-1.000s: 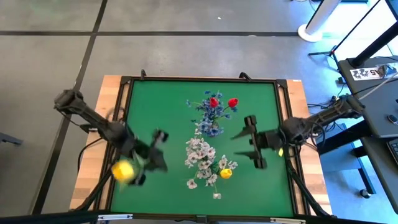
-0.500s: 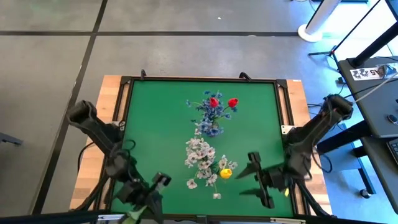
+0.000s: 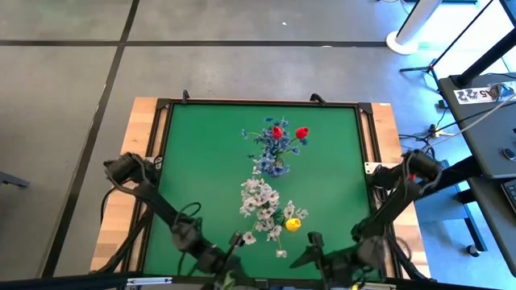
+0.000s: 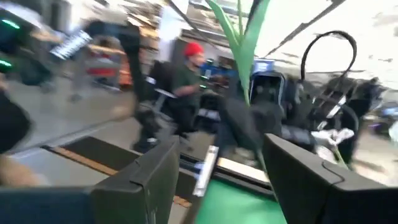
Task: Sort flowers into vase by color
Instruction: Put the yellow flower into the blue vase
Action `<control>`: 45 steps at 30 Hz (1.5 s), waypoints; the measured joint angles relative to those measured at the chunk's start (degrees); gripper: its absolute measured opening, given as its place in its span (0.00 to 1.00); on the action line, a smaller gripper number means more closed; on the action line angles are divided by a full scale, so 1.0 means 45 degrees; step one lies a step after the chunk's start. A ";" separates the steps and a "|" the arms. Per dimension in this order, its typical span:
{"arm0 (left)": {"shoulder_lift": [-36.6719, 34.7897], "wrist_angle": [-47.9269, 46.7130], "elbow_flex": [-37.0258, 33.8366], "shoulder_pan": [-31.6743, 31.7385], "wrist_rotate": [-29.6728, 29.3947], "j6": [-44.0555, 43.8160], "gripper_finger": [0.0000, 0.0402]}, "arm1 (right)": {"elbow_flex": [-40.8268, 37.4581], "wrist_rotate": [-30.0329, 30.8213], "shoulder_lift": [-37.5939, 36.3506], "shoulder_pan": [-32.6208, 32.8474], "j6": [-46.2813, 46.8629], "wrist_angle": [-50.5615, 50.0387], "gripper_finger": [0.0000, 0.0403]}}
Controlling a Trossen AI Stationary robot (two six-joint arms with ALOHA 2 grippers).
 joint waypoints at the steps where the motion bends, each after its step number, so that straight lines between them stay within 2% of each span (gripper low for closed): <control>1: 0.0135 0.0007 0.0000 0.0139 -0.0207 -0.0112 0.00 | 0.0438 0.0333 0.0369 0.0022 -0.0276 -0.0035 0.56; 6: 0.0758 -0.0021 0.0137 0.0546 -0.0875 -0.0294 0.00 | 0.2638 0.1704 0.1984 0.0019 -0.1485 -0.0007 0.56; 12: 0.1517 -0.1287 0.1284 0.0516 -0.1202 0.0030 0.00 | 0.5089 0.3382 0.3690 0.0025 -0.3093 -0.0041 0.56; 16: 0.1548 -0.2529 0.1914 0.0458 -0.1377 0.0030 0.00 | 0.6329 0.3464 0.4426 -0.0059 -0.3411 -0.0255 0.56; 23: 0.1548 -0.2689 0.2050 0.0262 -0.1803 0.0117 0.00 | 0.7154 0.3111 0.4664 -0.0369 -0.3406 -0.0310 0.55; 28: 0.1548 -0.2956 0.2050 0.0351 -0.1972 0.0025 0.00 | 0.7378 0.1934 0.4665 -0.0771 -0.2706 -0.0804 0.45; 32: 0.1548 -0.3103 0.2050 0.0316 -0.2157 0.0064 0.00 | 0.7363 0.1845 0.4680 -0.0840 -0.2338 -0.1506 0.33; 36: 0.1543 -0.3245 0.2050 0.0095 -0.2489 0.0652 0.00 | 0.7363 0.2356 0.4680 -0.0630 -0.2274 -0.1507 0.17; 39: 0.1386 -0.3441 0.2050 -0.0210 -0.3004 0.1121 0.05 | 0.7363 0.3004 0.4673 -0.0338 -0.2606 -0.1440 0.04; 45: 0.0056 -0.5926 0.2051 -0.0951 -0.4750 0.1289 0.22 | 0.7356 0.5176 0.3749 0.0774 -0.3935 -0.1347 0.04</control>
